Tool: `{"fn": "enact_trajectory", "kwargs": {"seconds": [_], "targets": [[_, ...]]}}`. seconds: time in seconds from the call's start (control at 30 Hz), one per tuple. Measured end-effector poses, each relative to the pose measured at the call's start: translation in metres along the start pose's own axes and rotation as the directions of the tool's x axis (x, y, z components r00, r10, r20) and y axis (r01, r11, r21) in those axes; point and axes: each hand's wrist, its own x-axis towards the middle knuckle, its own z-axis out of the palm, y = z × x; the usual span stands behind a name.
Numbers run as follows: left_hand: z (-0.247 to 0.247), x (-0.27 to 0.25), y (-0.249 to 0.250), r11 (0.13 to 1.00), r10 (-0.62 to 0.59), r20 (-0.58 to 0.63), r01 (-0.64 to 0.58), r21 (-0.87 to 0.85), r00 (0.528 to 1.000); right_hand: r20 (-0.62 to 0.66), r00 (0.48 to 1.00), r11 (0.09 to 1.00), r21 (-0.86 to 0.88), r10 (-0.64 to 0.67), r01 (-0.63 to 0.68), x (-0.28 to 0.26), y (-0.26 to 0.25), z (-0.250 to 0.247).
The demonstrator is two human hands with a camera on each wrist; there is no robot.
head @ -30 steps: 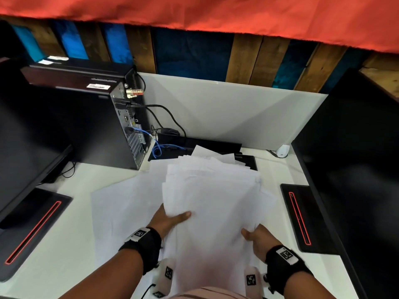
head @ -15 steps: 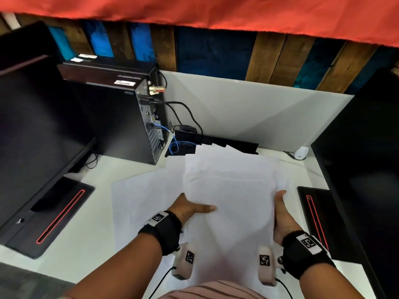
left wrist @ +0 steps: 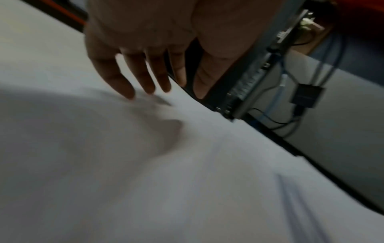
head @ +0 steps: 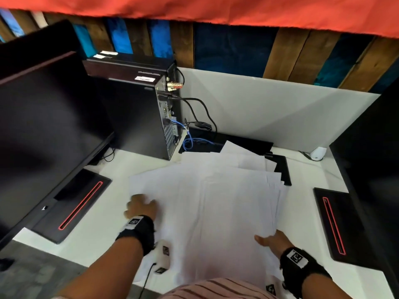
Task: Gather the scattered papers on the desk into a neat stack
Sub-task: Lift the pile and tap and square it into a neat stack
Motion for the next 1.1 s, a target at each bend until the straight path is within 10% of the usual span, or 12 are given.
{"fn": "enact_trajectory", "kwargs": {"seconds": [0.17, 0.37, 0.57, 0.7, 1.1], "targets": [[-0.027, 0.015, -0.039, 0.969, -0.146, -0.095, 0.162, 0.187, 0.985, -0.046, 0.997, 0.997, -0.050, 0.061, -0.063, 0.004, -0.002, 0.005], [0.006, 0.002, -0.022, 0.999, 0.034, 0.109, -0.036, 0.019, 0.993, -0.120, 0.991, 0.994, -0.076, 0.066, -0.075, 0.004, -0.001, 0.006], [0.028, -0.016, 0.007, 0.935, 0.217, 0.360, -0.300, 0.191, 0.907, -0.064, 0.997, 0.996, -0.072, 0.053, -0.057, 0.011, 0.008, 0.006], [0.036, -0.027, 0.017, 0.872, 0.167, 0.240, -0.257, 0.416, 0.956, -0.053, 0.998, 0.996, -0.077, 0.029, -0.033, 0.013, 0.014, 0.003], [0.056, -0.037, 0.023, 0.971, 0.200, 0.400, -0.234, 0.037, 0.894, -0.024, 1.000, 1.000, 0.013, -0.005, 0.005, 0.016, 0.027, 0.003]]}}
